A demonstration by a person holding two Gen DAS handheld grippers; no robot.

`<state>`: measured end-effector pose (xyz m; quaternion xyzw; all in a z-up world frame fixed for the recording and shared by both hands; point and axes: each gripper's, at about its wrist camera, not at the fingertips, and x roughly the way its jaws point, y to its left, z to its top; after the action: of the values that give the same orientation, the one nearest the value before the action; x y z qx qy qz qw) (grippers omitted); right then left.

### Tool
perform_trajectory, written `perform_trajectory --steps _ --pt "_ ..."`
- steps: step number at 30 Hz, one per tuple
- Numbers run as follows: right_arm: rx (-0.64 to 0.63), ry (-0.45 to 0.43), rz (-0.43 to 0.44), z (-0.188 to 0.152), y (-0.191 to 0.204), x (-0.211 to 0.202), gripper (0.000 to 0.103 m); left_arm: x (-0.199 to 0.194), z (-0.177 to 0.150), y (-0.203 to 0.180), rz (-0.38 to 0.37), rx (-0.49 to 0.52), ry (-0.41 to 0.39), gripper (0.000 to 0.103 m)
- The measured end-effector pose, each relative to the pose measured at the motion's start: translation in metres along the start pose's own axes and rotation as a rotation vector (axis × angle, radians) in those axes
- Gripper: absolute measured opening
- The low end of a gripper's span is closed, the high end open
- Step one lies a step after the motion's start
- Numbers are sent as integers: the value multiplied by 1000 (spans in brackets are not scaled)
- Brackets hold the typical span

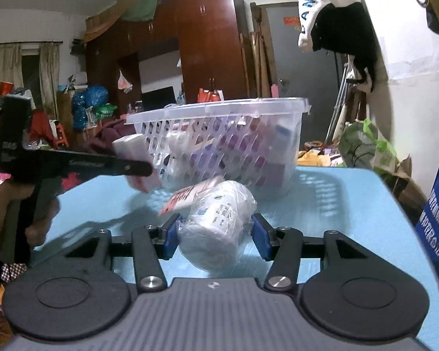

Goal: Organize objects
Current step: 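Grasp a pink milk carton with left gripper while right grasps a white roll, then drop the carton and the white roll into the basket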

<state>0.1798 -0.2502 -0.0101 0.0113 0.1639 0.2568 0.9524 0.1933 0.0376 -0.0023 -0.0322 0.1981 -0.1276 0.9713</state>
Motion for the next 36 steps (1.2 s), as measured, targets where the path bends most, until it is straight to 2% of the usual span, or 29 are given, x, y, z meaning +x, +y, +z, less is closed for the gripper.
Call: perform_trajectory --steps 4,7,9,11,12,15,18,20,21,22,23,25,27,29,31,32,36 --pt "4 5 10 1 2 6 55 -3 -4 2 -14 -2 1 55" --pt "-11 -14 19 5 9 4 55 -9 -3 3 -57 -14 -2 55" --pt "-22 -55 29 14 13 -2 55 -23 6 2 -119 -25 -38 55" --pt "-48 -114 29 36 17 -8 55 -36 28 0 -140 -24 -98 55" --pt "-65 -145 28 50 19 -9 55 -41 44 -1 -132 -17 -140 55" --pt "-113 -225 41 108 20 4 55 -39 96 -4 -42 16 -231 55" --pt "-160 -230 -10 155 15 45 55 -10 135 0 -7 13 -196 56" --pt "-147 -184 -2 170 7 72 56 11 145 6 -2 0 -157 57" --pt "-145 -180 -7 172 5 82 57 21 145 9 11 -6 -158 64" --pt "-152 -174 -23 170 4 90 64 30 145 11 28 -10 -147 71" --pt "-167 -151 -53 168 5 98 81 39 143 13 39 -6 -121 79" --pt "-171 -129 -100 159 4 101 92 44 135 15 36 2 -82 79" --pt "-150 -129 -64 148 1 89 100 33 123 13 28 30 -96 79" --pt "-117 -151 -62 134 -3 67 103 13 108 3 37 58 -118 79" --pt "-90 -160 -88 120 -7 47 103 -11 83 -6 -8 56 -148 89" --pt "-70 -165 -92 109 -11 36 103 -17 71 -12 -38 63 -142 97" --pt "65 -134 -136 76 -33 20 103 -7 23 -44 -60 73 -39 98"
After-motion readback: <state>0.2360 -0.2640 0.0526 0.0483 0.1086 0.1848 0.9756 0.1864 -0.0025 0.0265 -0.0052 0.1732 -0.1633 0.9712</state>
